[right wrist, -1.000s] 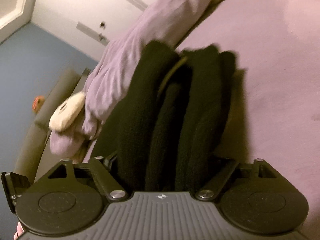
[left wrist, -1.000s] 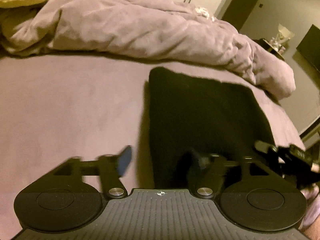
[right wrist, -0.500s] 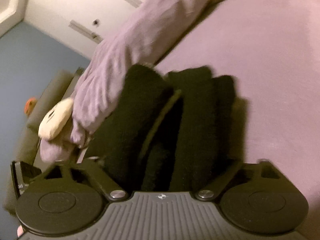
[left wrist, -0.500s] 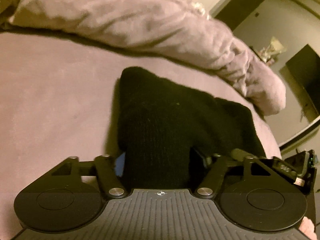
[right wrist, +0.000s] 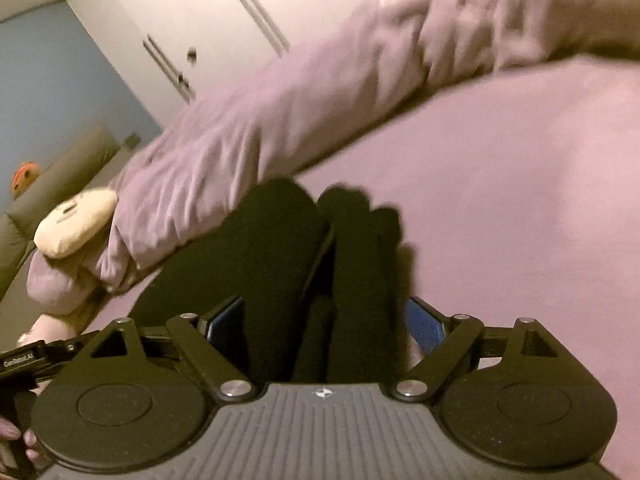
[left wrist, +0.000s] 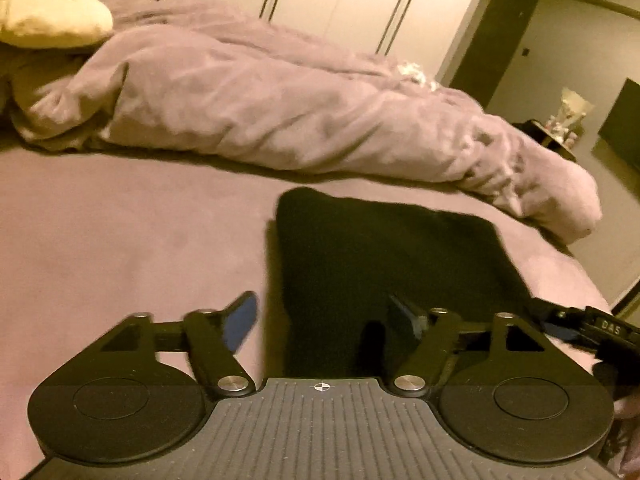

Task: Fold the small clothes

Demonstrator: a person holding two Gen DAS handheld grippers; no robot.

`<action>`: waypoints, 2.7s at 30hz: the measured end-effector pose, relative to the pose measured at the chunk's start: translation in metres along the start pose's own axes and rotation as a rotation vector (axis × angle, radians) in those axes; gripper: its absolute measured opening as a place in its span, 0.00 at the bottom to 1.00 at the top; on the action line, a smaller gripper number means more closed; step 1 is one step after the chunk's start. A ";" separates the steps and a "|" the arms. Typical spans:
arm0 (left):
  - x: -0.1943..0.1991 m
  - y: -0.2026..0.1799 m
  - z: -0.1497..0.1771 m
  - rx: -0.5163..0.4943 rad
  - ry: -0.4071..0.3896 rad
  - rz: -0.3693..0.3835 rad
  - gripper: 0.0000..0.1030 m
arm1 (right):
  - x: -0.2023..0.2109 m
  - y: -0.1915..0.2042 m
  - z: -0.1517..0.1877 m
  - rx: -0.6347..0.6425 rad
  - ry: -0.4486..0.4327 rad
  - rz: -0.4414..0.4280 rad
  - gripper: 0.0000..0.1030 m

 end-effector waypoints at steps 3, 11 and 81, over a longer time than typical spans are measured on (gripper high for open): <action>0.018 -0.018 0.023 -0.008 0.026 -0.010 0.82 | 0.048 0.033 0.026 0.190 -0.090 -0.006 0.83; 0.047 -0.025 0.073 0.069 0.120 -0.124 0.86 | 0.053 0.080 0.099 0.545 -0.022 0.006 0.34; 0.118 -0.094 0.114 -0.163 0.376 -0.276 1.00 | 0.138 0.063 0.161 0.258 0.255 0.512 0.96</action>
Point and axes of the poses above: each gripper's, at about its wrist camera, not at the fingertips, and x roughly against the way its jaws point, y to its left, z to its underside, the point moved 7 cm from there along -x, roughly the way its jaws point, and after that the axes turned 13 degrees about -x, right-handed, at the moved point
